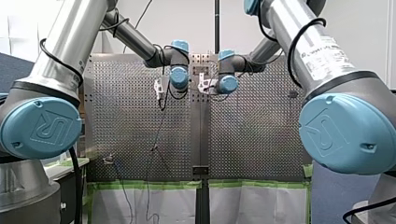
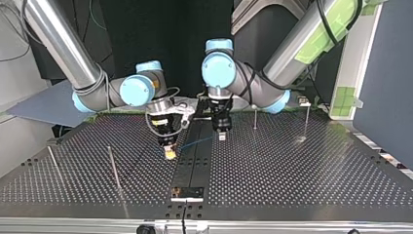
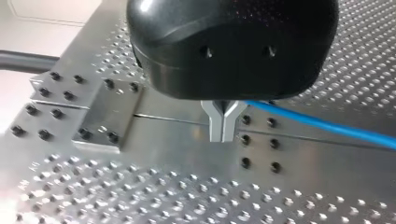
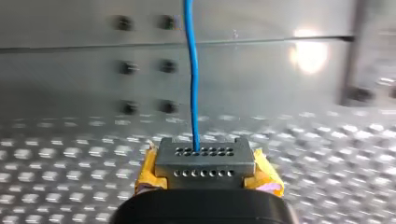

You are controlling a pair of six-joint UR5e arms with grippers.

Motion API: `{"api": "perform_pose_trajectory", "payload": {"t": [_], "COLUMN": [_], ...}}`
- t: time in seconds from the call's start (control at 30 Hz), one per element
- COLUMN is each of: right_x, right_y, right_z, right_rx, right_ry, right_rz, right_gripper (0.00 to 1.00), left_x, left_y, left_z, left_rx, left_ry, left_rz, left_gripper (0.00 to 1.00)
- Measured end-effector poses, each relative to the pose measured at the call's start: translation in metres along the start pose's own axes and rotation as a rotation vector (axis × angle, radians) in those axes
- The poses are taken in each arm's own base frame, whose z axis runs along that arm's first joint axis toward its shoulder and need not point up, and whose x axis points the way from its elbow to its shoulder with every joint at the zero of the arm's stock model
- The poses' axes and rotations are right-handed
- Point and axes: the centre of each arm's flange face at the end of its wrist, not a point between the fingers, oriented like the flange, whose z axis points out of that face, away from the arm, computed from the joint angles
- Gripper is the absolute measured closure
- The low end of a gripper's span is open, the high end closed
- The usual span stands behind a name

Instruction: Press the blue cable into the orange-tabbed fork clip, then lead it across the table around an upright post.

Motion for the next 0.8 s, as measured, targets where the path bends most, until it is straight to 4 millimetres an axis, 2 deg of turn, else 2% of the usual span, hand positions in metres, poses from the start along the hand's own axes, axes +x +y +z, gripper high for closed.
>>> {"api": "perform_pose_trajectory", "payload": {"t": [0.23, 0.33, 0.53, 0.8], "right_x": [0.049, 0.062, 0.073, 0.109], "right_y": [0.002, 0.002, 0.002, 0.006], "right_z": [-0.007, -0.009, -0.012, -0.023], "right_rx": [-0.003, -0.003, -0.007, -0.03], "right_ry": [0.065, 0.079, 0.088, 0.128], "right_rz": [0.009, 0.01, 0.012, 0.017], "right_gripper": [1.0, 1.0, 1.0, 1.0], "left_x": [-0.026, -0.032, -0.04, -0.058], "left_y": [-0.008, -0.01, -0.01, -0.016], "left_z": [0.005, 0.007, 0.011, 0.014], "left_rx": [-0.003, -0.003, -0.007, -0.002], "left_ry": [-0.018, -0.027, -0.04, -0.053], "left_rz": [-0.004, -0.009, -0.016, -0.019], "left_gripper": [0.98, 0.98, 0.98, 0.98]}}
